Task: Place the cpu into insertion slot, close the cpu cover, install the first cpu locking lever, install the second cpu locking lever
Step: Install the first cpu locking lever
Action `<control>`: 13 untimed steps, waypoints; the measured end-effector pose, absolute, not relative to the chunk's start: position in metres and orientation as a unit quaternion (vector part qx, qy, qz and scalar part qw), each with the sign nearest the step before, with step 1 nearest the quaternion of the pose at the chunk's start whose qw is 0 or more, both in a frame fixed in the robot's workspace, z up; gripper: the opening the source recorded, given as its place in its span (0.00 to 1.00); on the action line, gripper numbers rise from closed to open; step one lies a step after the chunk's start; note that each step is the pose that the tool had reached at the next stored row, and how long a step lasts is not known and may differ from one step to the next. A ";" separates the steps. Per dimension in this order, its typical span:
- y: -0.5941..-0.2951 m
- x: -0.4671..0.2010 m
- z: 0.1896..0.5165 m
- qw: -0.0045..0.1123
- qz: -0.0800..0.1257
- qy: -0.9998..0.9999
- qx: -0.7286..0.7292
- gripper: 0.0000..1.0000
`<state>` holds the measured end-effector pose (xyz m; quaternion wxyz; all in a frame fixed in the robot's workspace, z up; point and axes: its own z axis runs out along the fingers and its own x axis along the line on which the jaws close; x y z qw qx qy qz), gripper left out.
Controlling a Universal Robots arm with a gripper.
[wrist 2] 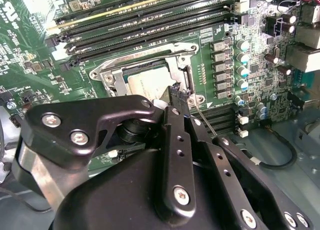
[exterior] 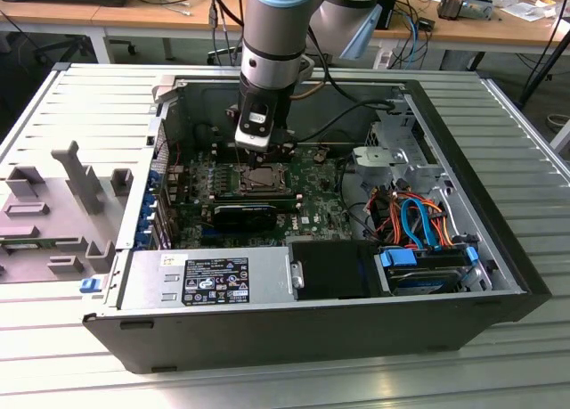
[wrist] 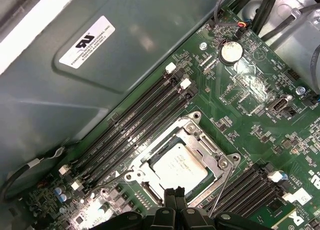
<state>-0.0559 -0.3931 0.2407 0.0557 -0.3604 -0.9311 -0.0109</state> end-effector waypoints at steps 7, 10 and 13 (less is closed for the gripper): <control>-0.393 -0.056 0.241 0.056 -0.011 -0.933 -0.354 0.11; -0.393 -0.056 0.241 0.056 -0.010 -0.934 -0.352 0.11; -0.393 -0.056 0.241 0.056 -0.010 -0.935 -0.349 0.11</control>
